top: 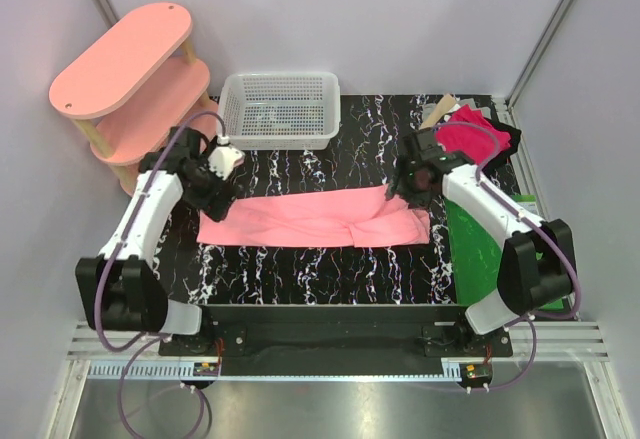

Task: Fold and stack the t-shirts
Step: Fold the tshirt

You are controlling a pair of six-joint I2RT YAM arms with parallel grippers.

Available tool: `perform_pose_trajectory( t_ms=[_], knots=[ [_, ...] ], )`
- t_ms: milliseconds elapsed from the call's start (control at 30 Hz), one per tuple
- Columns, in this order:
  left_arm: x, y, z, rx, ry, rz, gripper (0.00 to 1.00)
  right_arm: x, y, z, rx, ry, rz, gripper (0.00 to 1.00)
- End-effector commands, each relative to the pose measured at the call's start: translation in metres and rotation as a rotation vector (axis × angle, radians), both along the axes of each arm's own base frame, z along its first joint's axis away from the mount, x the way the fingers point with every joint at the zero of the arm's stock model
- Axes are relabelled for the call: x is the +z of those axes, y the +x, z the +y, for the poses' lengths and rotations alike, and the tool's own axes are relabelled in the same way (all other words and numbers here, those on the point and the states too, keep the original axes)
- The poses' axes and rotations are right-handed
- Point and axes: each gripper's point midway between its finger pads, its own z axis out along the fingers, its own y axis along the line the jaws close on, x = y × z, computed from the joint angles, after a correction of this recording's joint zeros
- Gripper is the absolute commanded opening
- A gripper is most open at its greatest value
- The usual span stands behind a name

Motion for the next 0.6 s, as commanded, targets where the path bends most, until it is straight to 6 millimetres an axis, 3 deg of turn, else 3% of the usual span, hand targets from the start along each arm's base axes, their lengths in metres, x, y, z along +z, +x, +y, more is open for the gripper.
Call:
perform_pose_trajectory(
  t_ms=[0,100,267,433,567],
  knots=[
    [-0.044,0.006,-0.006,0.079,-0.037,0.099,0.99,-0.013,-0.029,0.029,0.173,-0.088,0.005,0.68],
    [-0.061,0.010,0.007,0.138,0.006,0.118,0.99,-0.016,-0.035,0.038,0.251,-0.118,0.006,0.71],
    [-0.070,-0.010,0.033,0.229,0.041,0.131,0.99,-0.015,-0.034,0.050,0.334,-0.139,-0.010,0.72],
    [-0.083,-0.028,0.036,0.258,0.049,0.156,0.99,-0.020,-0.025,0.055,0.364,-0.152,-0.002,0.69],
    [-0.089,-0.030,0.032,0.277,0.027,0.170,0.99,-0.027,-0.020,0.056,0.369,-0.165,0.005,0.66]
  ],
)
